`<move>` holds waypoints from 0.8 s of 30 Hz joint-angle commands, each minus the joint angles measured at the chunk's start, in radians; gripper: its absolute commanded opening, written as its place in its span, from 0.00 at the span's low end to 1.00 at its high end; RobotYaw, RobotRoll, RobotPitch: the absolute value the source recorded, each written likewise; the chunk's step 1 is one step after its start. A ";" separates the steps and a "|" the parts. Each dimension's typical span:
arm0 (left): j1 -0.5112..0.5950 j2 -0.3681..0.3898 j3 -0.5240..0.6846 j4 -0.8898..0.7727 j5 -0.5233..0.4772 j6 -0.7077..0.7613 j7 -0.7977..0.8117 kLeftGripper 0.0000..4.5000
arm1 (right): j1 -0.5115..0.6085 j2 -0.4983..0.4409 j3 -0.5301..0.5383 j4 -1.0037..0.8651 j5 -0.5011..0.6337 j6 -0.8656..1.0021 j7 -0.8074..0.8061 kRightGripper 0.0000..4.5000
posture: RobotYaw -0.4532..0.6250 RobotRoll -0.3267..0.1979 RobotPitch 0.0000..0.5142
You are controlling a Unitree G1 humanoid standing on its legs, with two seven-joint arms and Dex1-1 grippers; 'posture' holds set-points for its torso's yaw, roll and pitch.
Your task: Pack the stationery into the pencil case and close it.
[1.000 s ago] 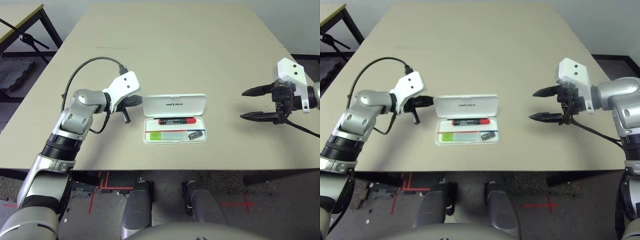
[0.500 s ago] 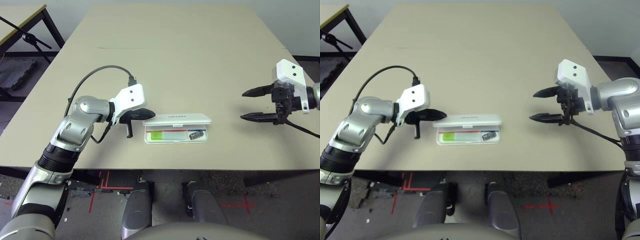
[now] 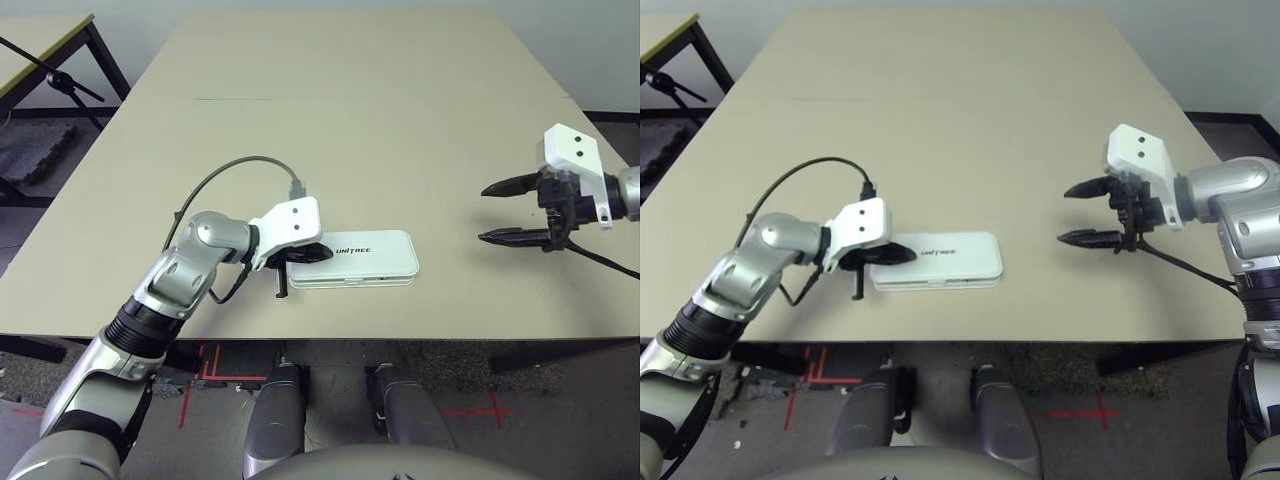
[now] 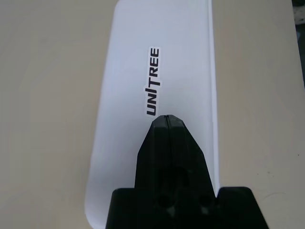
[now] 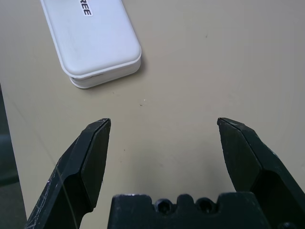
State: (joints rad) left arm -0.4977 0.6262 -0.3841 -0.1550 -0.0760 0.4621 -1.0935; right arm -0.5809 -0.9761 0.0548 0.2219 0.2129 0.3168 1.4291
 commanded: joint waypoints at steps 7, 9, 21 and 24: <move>0.063 0.068 -0.076 0.008 0.055 -0.058 -0.046 0.01 | 0.005 0.003 0.011 -0.006 -0.007 -0.002 -0.010 1.00 | 0.43 0.62 0.22; 0.066 0.065 -0.066 0.009 0.053 -0.057 -0.037 0.01 | 0.003 0.007 0.014 -0.003 -0.009 -0.004 -0.012 1.00 | 0.43 0.62 0.22; 0.034 -0.107 0.331 0.081 -0.144 0.001 0.235 0.56 | 0.031 0.119 -0.081 0.088 0.032 -0.001 -0.180 1.00 | 0.43 0.62 0.23; 0.049 -0.127 0.469 0.127 -0.170 -0.009 0.350 0.82 | 0.070 0.189 -0.163 0.125 0.070 -0.042 -0.274 1.00 | 0.43 0.62 0.24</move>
State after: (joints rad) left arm -0.4621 0.5051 0.0256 -0.0563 -0.2302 0.4587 -0.7966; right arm -0.5316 -0.8023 -0.0698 0.3226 0.2593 0.2976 1.1993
